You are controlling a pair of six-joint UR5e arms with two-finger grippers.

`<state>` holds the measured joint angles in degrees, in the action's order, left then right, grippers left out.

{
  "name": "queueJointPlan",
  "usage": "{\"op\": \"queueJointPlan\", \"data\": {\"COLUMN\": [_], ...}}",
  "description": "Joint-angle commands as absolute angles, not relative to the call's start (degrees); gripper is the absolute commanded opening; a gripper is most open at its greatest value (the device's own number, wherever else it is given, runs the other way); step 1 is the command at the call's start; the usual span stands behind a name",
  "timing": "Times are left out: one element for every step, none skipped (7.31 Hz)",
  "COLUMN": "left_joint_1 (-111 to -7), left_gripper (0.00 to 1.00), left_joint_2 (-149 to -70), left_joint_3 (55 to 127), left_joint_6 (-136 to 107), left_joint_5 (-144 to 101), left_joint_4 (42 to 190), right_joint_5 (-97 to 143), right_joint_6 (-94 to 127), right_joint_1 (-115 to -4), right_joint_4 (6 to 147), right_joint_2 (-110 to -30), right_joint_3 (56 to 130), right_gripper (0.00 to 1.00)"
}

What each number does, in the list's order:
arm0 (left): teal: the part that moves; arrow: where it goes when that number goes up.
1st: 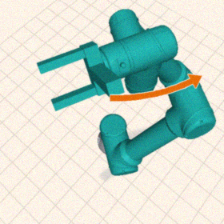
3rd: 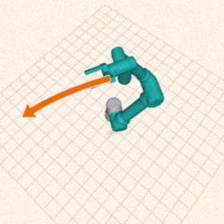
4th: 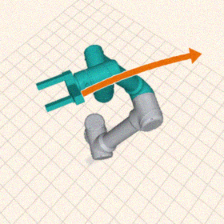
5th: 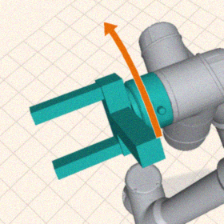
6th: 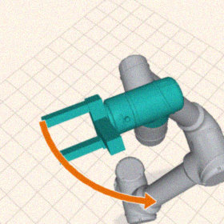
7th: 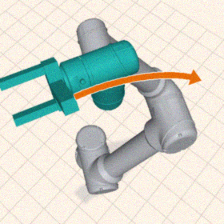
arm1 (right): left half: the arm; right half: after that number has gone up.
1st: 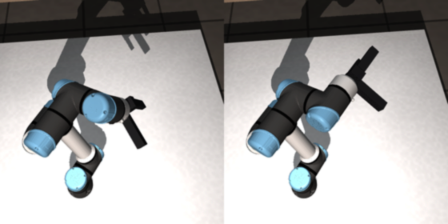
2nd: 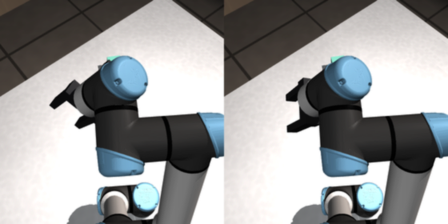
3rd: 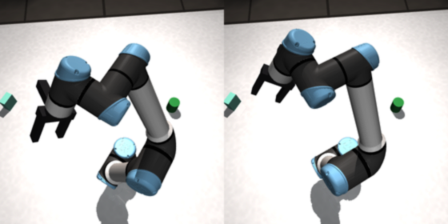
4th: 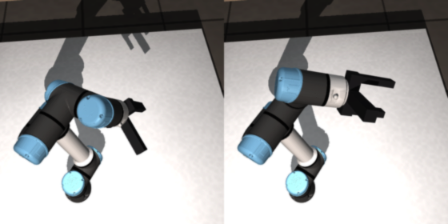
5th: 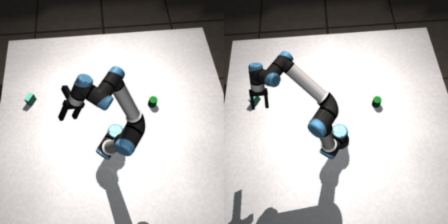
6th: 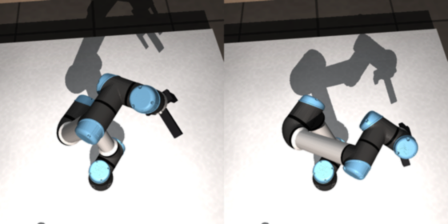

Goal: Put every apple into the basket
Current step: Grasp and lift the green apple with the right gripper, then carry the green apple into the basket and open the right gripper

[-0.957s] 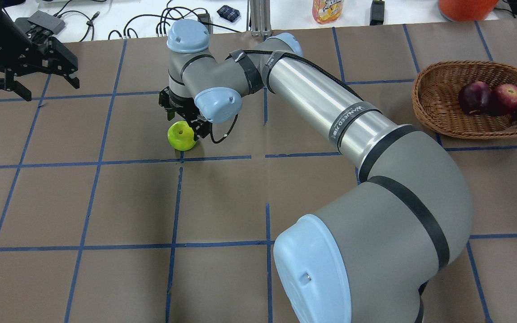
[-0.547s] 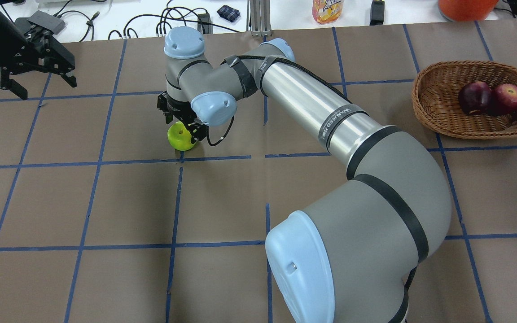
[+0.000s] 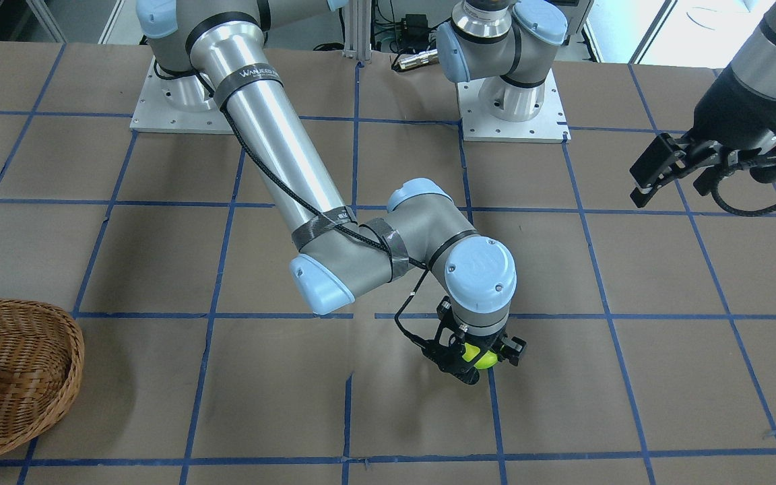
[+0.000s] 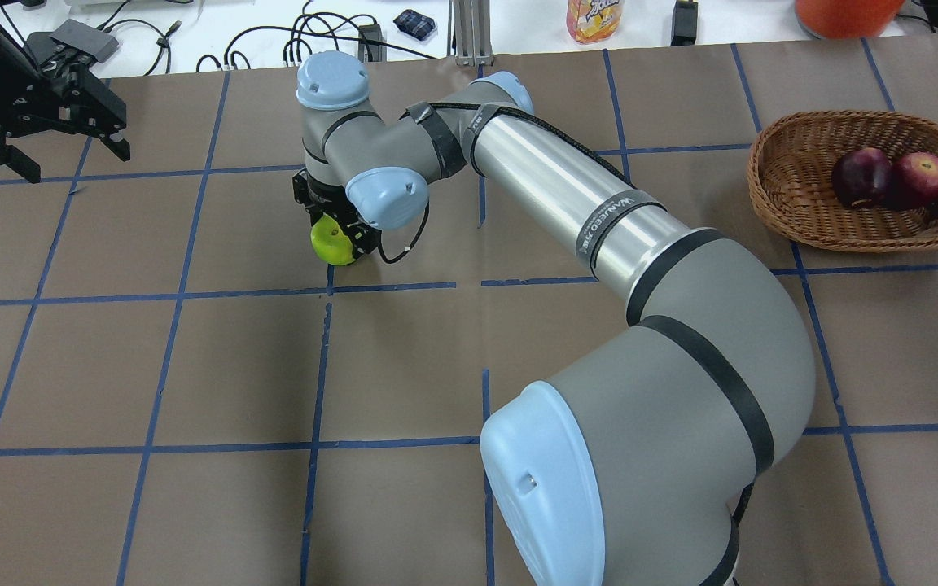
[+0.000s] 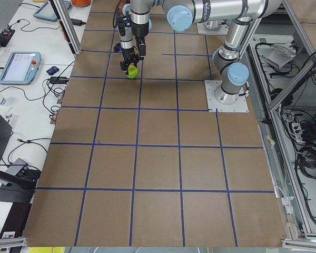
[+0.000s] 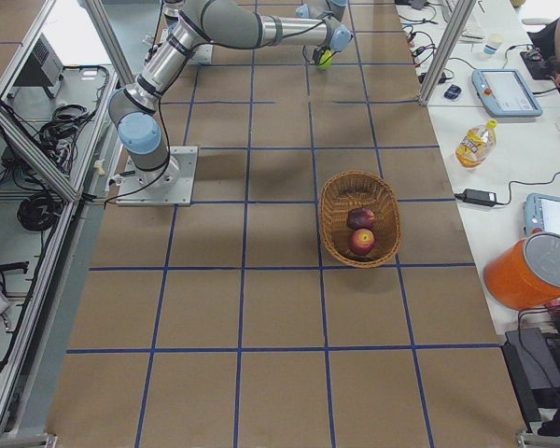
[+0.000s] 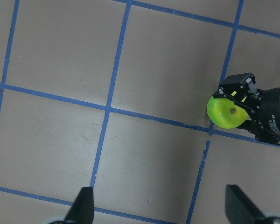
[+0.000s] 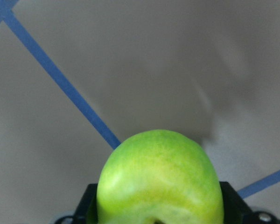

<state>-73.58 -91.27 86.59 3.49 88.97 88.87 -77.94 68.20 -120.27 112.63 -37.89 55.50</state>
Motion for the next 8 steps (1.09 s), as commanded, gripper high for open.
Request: {"op": "queueJointPlan", "data": {"left_joint_1": [-73.83,-73.83,-74.0,-74.09,-74.09,-74.18,-74.35,-75.75], "left_gripper": [1.0,1.0,1.0,1.0,1.0,1.0,1.0,1.0], "left_joint_2": [-91.32,-91.58,-91.49,-91.49,-91.49,-91.58,-91.5,-92.63], "left_joint_3": [87.79,88.06,88.33,88.5,88.51,88.51,88.42,88.42], "left_joint_6": [3.52,3.78,3.69,3.69,3.69,3.69,3.6,2.73], "left_joint_5": [88.6,88.59,88.59,88.59,88.59,88.59,88.42,85.89], "left_joint_4": [88.42,88.42,88.24,88.24,88.16,88.15,88.15,88.24], "right_joint_5": [-81.89,-81.83,-82.35,-82.53,-82.88,-85.75,-87.17,-87.54], "right_joint_6": [64.02,60.85,55.6,47.02,39.63,32.5,23.38,14.42], "right_joint_1": [-117.09,-113.07,-109.72,-105.95,-102.34,-97.95,-92.52,-86.72], "right_joint_4": [105.27,100.94,95.77,90.41,87.05,86.75,85.27,84.12], "right_joint_2": [-42.77,-46.63,-49.19,-50.35,-51.67,-52.46,-52.99,-53.17], "right_joint_3": [55.55,56.24,56.77,56.86,57.13,57.56,57.92,58.01], "right_gripper": [0.0,0.0,0.0,0.0,0.0,0.0,0.0,0.0]}}
